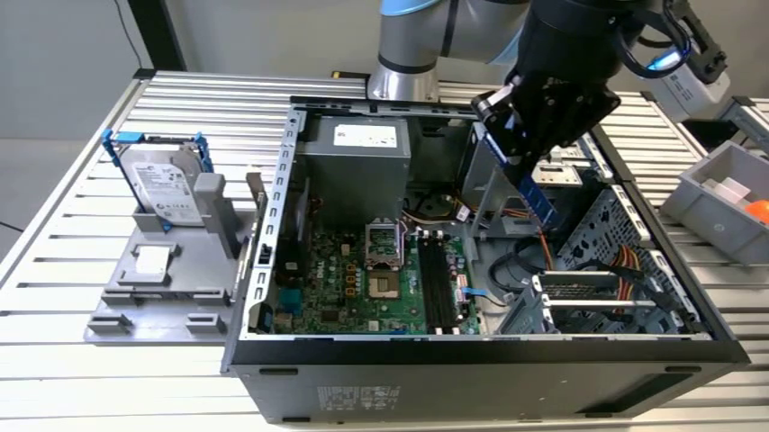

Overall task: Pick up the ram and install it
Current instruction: 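Pick up the ram and move it above insertion slot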

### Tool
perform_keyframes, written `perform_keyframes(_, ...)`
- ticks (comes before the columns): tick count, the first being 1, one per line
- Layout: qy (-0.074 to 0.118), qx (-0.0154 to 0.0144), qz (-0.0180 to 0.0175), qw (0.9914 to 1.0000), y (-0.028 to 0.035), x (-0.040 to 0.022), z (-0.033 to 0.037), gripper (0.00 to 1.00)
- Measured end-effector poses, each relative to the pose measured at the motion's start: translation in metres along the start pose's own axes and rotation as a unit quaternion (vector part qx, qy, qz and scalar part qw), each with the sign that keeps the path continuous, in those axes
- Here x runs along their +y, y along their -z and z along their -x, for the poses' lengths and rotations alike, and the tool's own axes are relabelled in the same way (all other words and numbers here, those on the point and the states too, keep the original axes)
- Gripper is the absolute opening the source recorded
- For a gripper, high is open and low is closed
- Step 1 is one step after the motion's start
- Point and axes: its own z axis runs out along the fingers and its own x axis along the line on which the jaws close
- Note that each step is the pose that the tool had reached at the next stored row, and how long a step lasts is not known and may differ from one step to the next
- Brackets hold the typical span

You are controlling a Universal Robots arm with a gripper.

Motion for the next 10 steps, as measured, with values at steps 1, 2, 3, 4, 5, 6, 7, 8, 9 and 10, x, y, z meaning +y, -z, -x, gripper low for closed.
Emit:
perform_keyframes(1,-0.004,0.0,-0.0001,0.99999,0.0,0.0,0.0,0.0)
perform_keyframes(2,-0.009,-0.0001,-0.0003,0.99996,0.0,0.0,0.0,0.0)
perform_keyframes(3,-0.013,-0.0002,-0.0004,0.99991,0.0,0.0,0.0,0.0)
perform_keyframes(4,-0.018,-0.0002,-0.0006,0.99985,0.0,0.0,0.0,0.0)
perform_keyframes(5,-0.022,-0.0003,-0.0007,0.99975,0.0,0.0,0.0,0.0)
perform_keyframes(6,-0.027,-0.0003,-0.0008,0.99964,0.0,0.0,0.0,0.0)
perform_keyframes(7,-0.032,-0.0004,-0.001,0.9995,0.0,0.0,0.0,0.0)
perform_keyframes(8,-0.036,-0.0005,-0.0011,0.99934,0.0,0.0,0.0,0.0)
perform_keyframes(9,-0.042,-0.0005,-0.0013,0.99911,0.0,0.0,0.0,0.0)
perform_keyframes(10,-0.048,-0.0006,-0.0015,0.99886,0.0,0.0,0.0,0.0)
